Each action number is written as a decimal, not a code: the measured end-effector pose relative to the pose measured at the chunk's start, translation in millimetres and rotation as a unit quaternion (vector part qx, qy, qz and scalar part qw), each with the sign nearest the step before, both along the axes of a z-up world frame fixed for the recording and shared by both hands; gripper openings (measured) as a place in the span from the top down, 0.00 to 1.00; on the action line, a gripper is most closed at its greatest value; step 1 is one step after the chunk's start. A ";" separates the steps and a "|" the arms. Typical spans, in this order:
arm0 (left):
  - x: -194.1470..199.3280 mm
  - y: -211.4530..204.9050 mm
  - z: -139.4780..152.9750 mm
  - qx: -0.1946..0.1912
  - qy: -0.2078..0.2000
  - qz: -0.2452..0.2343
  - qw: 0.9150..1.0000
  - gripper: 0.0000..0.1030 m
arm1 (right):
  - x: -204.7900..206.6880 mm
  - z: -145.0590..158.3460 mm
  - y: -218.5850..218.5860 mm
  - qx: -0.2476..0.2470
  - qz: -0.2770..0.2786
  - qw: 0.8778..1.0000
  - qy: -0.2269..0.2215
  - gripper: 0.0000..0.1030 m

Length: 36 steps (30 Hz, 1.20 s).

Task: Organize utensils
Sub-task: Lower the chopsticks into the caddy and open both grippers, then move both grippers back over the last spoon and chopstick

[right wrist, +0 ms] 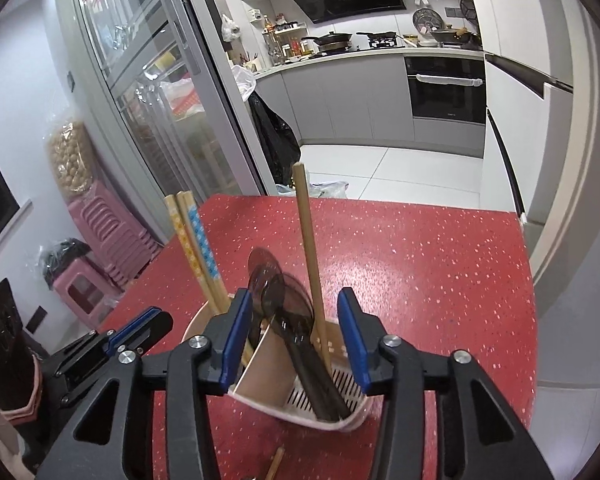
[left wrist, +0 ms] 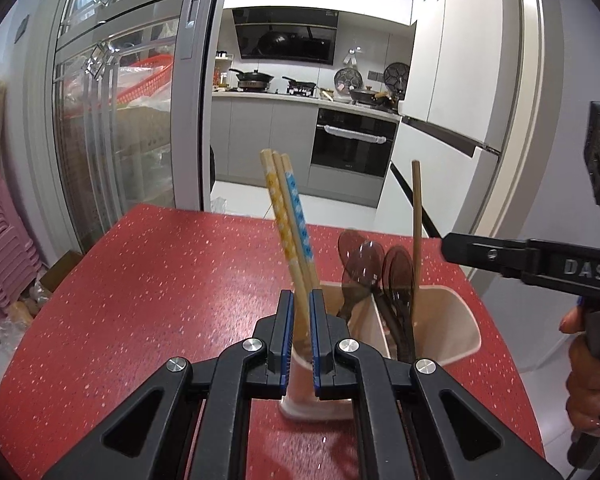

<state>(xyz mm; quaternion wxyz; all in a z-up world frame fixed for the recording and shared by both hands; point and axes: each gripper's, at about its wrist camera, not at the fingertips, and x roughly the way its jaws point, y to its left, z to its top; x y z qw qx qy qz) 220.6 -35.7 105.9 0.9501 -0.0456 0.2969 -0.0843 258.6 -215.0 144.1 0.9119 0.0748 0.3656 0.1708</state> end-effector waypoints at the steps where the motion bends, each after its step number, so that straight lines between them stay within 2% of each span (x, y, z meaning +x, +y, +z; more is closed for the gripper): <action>1: -2.8 0.7 -1.1 0.002 0.005 0.001 1.000 0.68 | -5.9 0.6 -0.7 0.001 0.000 1.000 0.000 0.48; 8: -24.6 4.4 -9.3 0.018 0.039 -0.003 0.999 0.68 | -43.9 0.9 -6.7 0.019 -0.005 1.000 0.011 0.41; 10: -31.3 4.1 -11.0 0.024 0.045 -0.005 0.999 0.68 | -56.8 -2.7 -7.1 0.026 -0.005 1.000 0.016 0.36; 14: -47.3 2.7 -18.6 0.034 0.060 -0.012 0.998 0.68 | -75.3 -13.1 -6.0 0.031 -0.005 0.999 0.034 0.35; 18: -61.2 4.8 -29.5 0.038 0.078 -0.012 0.996 0.68 | -92.1 -29.7 -6.9 0.032 -0.010 0.998 0.056 0.30; 36: -108.5 27.6 -87.7 0.046 0.170 0.014 0.984 0.68 | -139.7 -113.6 -3.2 0.023 -0.046 0.984 0.168 0.27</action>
